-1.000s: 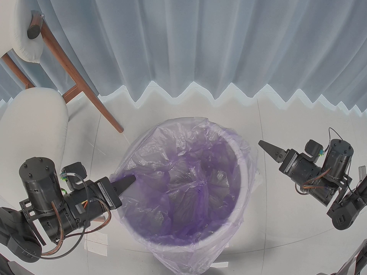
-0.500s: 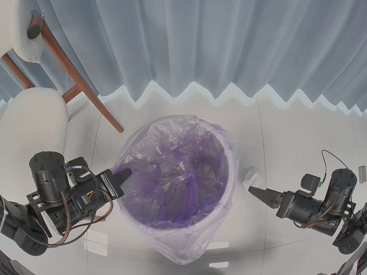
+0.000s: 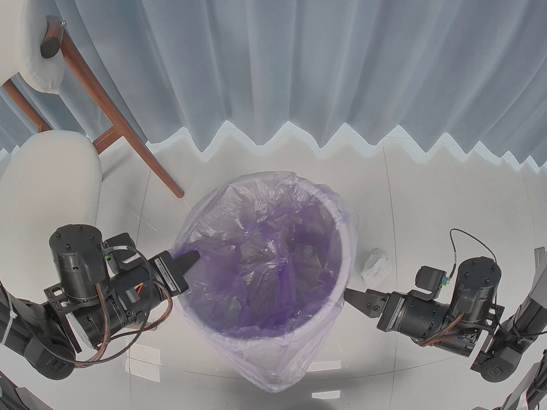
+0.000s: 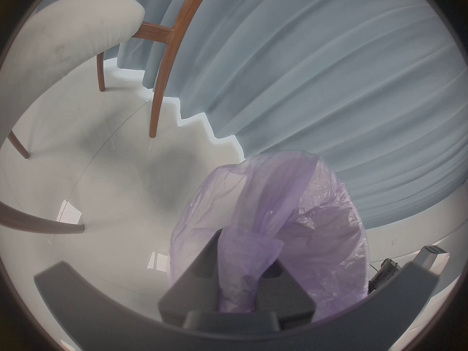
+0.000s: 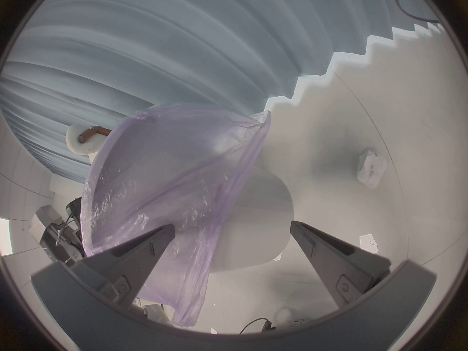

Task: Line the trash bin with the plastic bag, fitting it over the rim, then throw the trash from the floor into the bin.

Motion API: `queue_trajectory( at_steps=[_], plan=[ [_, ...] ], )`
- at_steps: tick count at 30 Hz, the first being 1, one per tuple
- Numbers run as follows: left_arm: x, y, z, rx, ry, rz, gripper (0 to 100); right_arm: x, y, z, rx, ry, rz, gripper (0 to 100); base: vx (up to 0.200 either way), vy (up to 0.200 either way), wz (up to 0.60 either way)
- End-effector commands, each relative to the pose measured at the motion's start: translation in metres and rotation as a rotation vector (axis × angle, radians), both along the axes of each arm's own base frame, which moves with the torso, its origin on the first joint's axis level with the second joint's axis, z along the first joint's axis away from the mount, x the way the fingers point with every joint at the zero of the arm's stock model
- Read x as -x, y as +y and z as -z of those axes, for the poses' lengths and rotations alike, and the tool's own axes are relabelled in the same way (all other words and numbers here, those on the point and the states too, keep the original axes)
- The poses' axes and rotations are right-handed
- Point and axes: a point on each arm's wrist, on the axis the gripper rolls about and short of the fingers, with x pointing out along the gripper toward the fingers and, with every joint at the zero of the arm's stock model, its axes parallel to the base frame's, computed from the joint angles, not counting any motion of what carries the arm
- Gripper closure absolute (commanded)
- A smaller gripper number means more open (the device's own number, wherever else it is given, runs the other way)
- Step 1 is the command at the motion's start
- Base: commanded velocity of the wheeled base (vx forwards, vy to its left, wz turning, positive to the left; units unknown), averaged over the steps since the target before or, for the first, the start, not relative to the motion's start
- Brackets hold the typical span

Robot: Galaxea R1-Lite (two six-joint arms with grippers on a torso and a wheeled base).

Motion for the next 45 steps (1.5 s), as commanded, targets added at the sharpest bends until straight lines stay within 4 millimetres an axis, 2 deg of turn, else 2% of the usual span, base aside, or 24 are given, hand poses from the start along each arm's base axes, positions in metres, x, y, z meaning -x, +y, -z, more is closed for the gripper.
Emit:
queue_trajectory(
  at_steps=[1,5,6,16,24,35,36,40,45],
  plan=[
    [-0.001,-0.001,0.002,-0.002,0.007,0.001,100,-0.010,0.008,0.009,0.010,0.020,0.023,0,0.000,0.000,0.00],
    [-0.001,-0.001,0.002,0.008,0.012,0.000,100,-0.018,0.014,0.008,-0.038,0.007,0.042,0,0.000,0.000,0.00],
    [-0.001,-0.001,0.001,0.022,0.018,-0.001,100,-0.020,0.015,0.008,-0.059,0.002,0.049,100,0.000,0.000,0.00],
    [0.000,0.000,0.002,0.034,0.030,-0.009,100,-0.022,0.013,0.013,-0.067,-0.016,0.096,100,0.000,0.000,0.00],
    [-0.001,0.000,0.001,0.036,0.022,-0.009,100,-0.032,-0.009,0.014,-0.033,-0.032,0.174,100,0.000,0.000,0.00],
    [0.001,-0.001,0.001,0.033,0.022,-0.003,100,-0.038,-0.011,0.021,0.005,-0.040,0.184,100,0.000,0.000,0.00],
    [0.001,0.000,0.002,0.031,0.025,-0.004,100,-0.036,-0.012,0.020,0.000,-0.046,0.182,0,0.000,0.000,0.00],
    [0.001,0.000,0.002,0.031,0.028,-0.007,100,-0.034,-0.013,0.012,-0.033,-0.086,0.185,0,0.000,0.000,0.00],
    [-0.001,0.000,0.003,0.026,0.027,-0.017,100,-0.010,-0.035,0.000,-0.041,-0.084,0.174,0,0.000,0.000,0.00]
  ],
)
